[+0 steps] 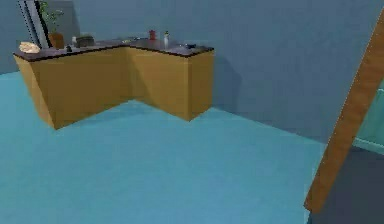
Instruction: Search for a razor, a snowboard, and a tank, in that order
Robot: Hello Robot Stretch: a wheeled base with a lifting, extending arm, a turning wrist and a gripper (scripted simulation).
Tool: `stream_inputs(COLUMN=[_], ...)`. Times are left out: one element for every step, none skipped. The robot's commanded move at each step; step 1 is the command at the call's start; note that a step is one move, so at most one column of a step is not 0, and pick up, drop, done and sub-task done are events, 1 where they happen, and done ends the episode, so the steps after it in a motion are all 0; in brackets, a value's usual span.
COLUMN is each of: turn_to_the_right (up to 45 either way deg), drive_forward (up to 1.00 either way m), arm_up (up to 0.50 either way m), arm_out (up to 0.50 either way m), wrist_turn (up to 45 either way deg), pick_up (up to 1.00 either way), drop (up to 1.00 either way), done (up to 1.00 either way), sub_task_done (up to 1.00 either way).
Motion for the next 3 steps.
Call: stream_inputs(turn_to_the_right=[45.0,9.0,0.0], drive_forward=[0.0,0.0,0.15], arm_up=[0.0,0.0,0.0], arm_out=[0.0,0.0,0.0], wrist_turn=[0.0,0.0,0.0], pick_up=[0.0,0.0,0.0], drop=[0.0,0.0,0.0], done=[0.0,0.0,0.0], sub_task_done=[0.0,0.0,0.0])
